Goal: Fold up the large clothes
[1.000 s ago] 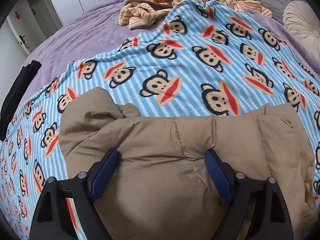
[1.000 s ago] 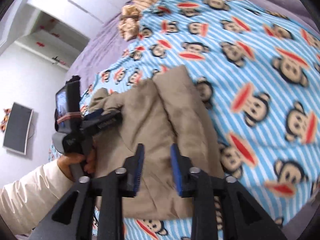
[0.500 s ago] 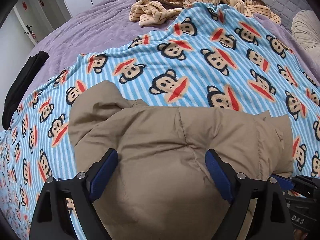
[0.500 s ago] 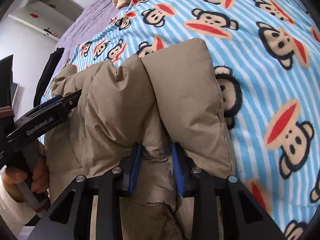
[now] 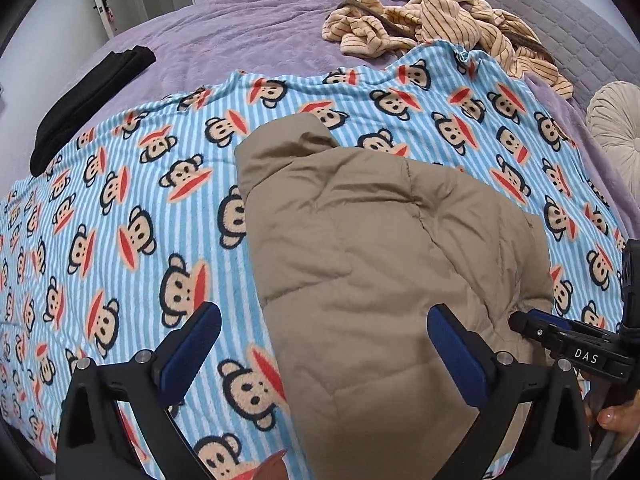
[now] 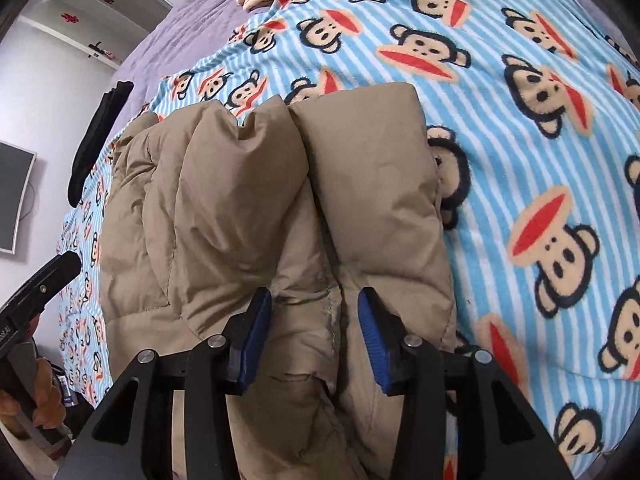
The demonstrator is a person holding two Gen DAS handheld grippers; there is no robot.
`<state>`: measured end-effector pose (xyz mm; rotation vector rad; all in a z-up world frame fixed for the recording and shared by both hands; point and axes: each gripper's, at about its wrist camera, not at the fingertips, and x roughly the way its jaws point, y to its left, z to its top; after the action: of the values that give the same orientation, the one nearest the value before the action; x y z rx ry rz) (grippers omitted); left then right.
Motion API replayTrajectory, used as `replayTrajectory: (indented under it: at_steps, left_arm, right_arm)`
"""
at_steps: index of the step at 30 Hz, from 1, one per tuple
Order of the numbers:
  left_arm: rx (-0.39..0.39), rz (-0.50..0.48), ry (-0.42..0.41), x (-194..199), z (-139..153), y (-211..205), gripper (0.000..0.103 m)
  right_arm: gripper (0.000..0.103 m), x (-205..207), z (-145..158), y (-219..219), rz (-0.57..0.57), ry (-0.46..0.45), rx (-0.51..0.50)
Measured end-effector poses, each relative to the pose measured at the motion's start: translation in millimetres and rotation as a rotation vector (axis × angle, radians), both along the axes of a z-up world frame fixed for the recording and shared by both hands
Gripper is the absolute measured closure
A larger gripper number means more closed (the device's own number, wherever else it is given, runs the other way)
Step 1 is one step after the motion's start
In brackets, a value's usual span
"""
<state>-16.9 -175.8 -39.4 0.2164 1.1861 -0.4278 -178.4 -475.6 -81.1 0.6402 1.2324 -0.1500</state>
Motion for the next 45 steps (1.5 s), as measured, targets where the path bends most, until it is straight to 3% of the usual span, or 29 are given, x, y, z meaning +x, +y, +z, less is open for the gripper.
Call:
replayTrajectory:
  at_steps: [5, 7, 15, 25, 26, 29, 36, 45]
  left_arm:
    - [-0.009, -0.007, 0.036, -12.8, -2.6, 20.0, 0.000]
    - [0.006, -0.008, 0.049, -16.0, -4.4, 27.6, 0.000]
    - [-0.007, -0.021, 0.069, -20.3, -0.8, 53.4, 0.000]
    - [-0.027, -0.061, 0.078, -24.7, -2.6, 67.6, 0.000]
    - [-0.026, -0.060, 0.081, -25.0, -3.4, 67.9, 0.000]
    - [-0.025, -0.058, 0.091, -25.7, -6.1, 66.3, 0.000]
    - [-0.019, -0.018, 0.131, -17.3, -16.6, 49.7, 0.000]
    - [-0.043, 0.090, 0.230, 8.7, -47.8, 36.8, 0.000]
  right_arm:
    - [0.025, -13.9, 13.6, 7.2, -0.012, -0.003, -0.014]
    - [0.021, -19.5, 19.7, 12.8, -0.014, 0.000, -0.022]
    - [0.017, -53.2, 43.4, 30.8, -0.051, 0.001, -0.084]
    - [0.015, -66.3, 48.6, 54.7, -0.111, 0.012, -0.121]
    - [0.000, -67.1, 49.0, 56.4, -0.111, 0.014, -0.123]
    - [0.000, -67.4, 49.4, 56.9, -0.107, 0.009, -0.116]
    - [0.000, -55.2, 52.5, 32.3, -0.061, -0.004, -0.097]
    - [0.000, -21.6, 26.2, -25.9, 0.027, 0.093, 0.025]
